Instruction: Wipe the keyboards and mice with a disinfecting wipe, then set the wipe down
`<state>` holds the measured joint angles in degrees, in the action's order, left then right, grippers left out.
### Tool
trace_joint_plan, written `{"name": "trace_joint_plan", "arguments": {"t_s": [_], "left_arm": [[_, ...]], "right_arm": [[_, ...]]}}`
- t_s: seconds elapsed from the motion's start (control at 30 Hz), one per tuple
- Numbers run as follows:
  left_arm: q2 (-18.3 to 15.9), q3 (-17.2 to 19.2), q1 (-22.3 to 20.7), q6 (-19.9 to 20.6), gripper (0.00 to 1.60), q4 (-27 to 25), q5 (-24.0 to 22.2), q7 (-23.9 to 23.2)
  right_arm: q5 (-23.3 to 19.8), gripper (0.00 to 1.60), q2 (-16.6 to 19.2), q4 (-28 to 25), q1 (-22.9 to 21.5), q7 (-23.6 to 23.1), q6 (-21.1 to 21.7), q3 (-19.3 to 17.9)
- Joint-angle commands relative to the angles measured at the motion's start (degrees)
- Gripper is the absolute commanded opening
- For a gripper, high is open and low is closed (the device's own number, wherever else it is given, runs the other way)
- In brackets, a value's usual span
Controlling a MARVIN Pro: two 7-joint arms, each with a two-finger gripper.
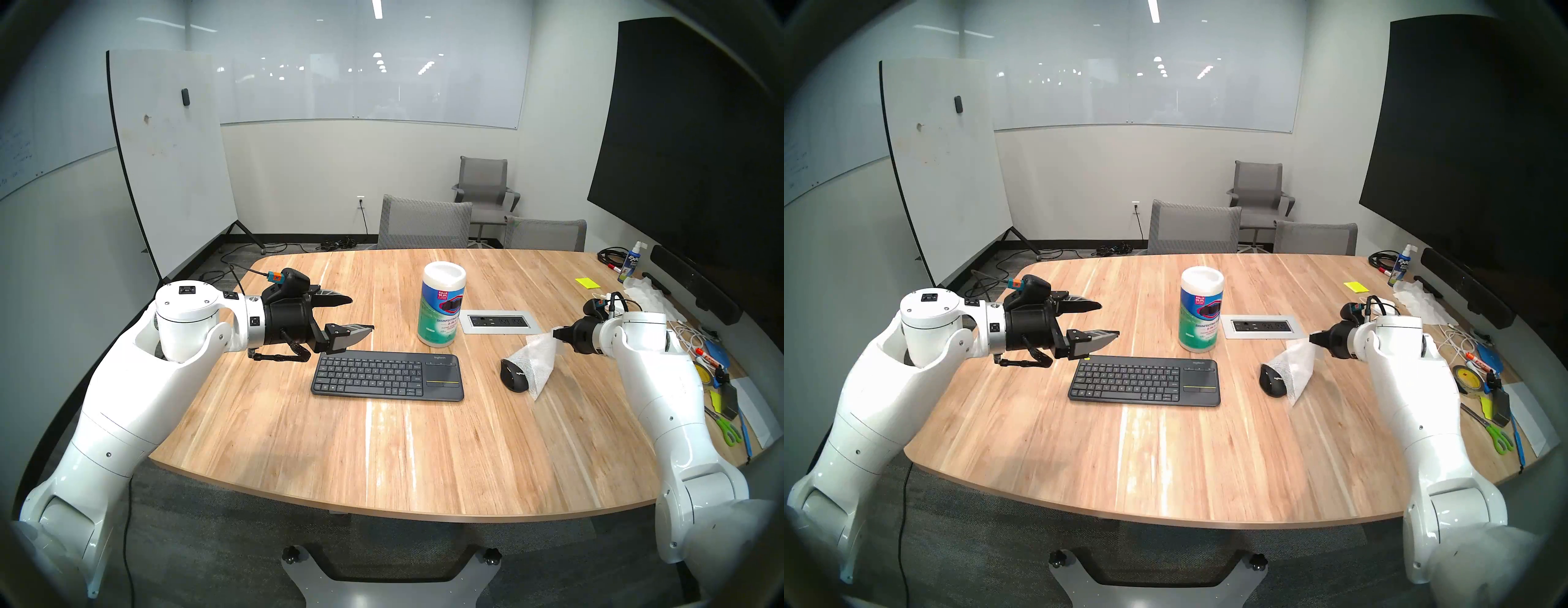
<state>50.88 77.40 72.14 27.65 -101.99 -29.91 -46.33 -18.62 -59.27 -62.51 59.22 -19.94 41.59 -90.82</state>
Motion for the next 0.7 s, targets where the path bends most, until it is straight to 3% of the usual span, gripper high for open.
{"name": "trace_joint_plan", "arguments": {"t_s": [0.0, 0.17, 0.33, 0.67], "left_arm": [[0.0, 0.4, -0.6, -0.1, 1.60, -0.9, -0.1, 0.0], [0.0, 0.4, -0.6, -0.1, 1.60, -0.9, -0.1, 0.0], [0.0, 0.4, -0.6, -0.1, 1.60, -0.9, -0.1, 0.0], [0.0, 0.4, -0.6, -0.1, 1.60, -1.0, -0.1, 0.1]], "right_arm": [[0.2, 0.00, 0.7, 0.8, -4.5, -0.4, -2.0, -0.2], [-0.1, 0.00, 0.8, 0.6, -4.5, -1.9, -1.8, -0.3], [-1.5, 0.00, 1.9, -5.7, -0.5, -5.5, 1.3, -0.7], [-2.0, 0.00, 4.0, -12.0, 4.3, -9.9, 6.4, -0.3]]}}
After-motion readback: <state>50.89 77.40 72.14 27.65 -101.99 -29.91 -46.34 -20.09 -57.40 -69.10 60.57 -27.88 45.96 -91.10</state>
